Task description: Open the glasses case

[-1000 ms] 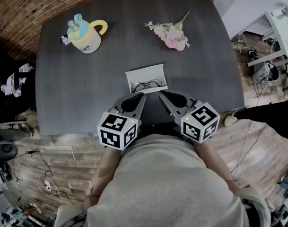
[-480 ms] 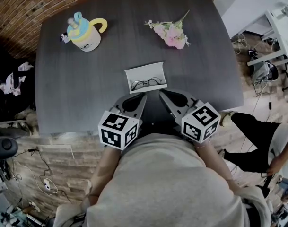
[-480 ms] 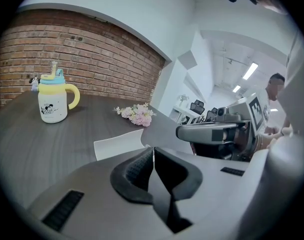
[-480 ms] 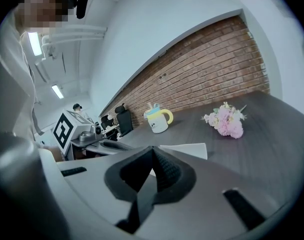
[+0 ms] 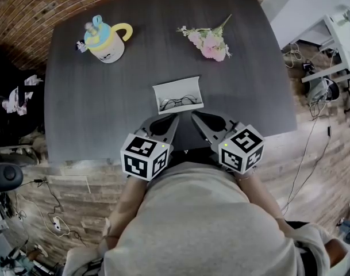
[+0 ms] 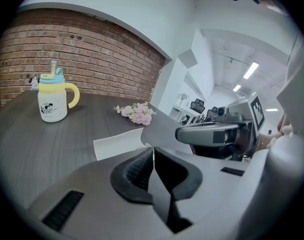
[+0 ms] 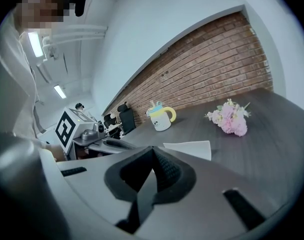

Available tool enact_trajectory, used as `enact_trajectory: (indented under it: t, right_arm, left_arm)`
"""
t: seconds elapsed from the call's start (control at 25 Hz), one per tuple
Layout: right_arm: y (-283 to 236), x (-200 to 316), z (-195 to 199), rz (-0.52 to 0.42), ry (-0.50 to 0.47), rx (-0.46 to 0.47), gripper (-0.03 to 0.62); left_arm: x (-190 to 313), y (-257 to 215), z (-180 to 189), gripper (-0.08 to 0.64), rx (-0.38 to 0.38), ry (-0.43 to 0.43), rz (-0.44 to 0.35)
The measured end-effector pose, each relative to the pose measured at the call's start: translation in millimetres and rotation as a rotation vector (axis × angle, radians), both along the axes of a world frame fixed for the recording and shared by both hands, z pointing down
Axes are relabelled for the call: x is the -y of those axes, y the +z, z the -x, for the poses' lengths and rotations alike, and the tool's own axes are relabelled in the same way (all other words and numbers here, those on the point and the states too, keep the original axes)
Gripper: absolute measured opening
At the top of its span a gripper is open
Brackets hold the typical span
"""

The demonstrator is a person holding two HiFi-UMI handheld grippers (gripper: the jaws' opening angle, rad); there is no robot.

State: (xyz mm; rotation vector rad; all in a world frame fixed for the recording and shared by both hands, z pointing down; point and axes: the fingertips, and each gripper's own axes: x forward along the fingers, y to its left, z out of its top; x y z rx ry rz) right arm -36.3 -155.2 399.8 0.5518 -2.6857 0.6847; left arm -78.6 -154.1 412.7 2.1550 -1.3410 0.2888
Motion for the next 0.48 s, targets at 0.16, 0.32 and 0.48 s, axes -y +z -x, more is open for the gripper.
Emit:
enact_trajectory:
  t: [0.16,0.32,0.48]
  right_arm:
    - [0.1,0.7,0.8,0.013,0.003,0.008,0.006]
    - [2.6,1.7,1.9,0.029,0.0,0.014,0.006]
    - [5.2,2.6,3.4,0.035,-0.006,0.014,0.006]
  left_arm:
    - [-1.3,0.7,0.4,0.026,-0.001,0.001,0.007]
    - [-0.5,2.1,4.8,0.026,-0.005,-0.017,0.008]
    - [1.7,3.4,10.0,0.026,-0.01,-0.033,0.009]
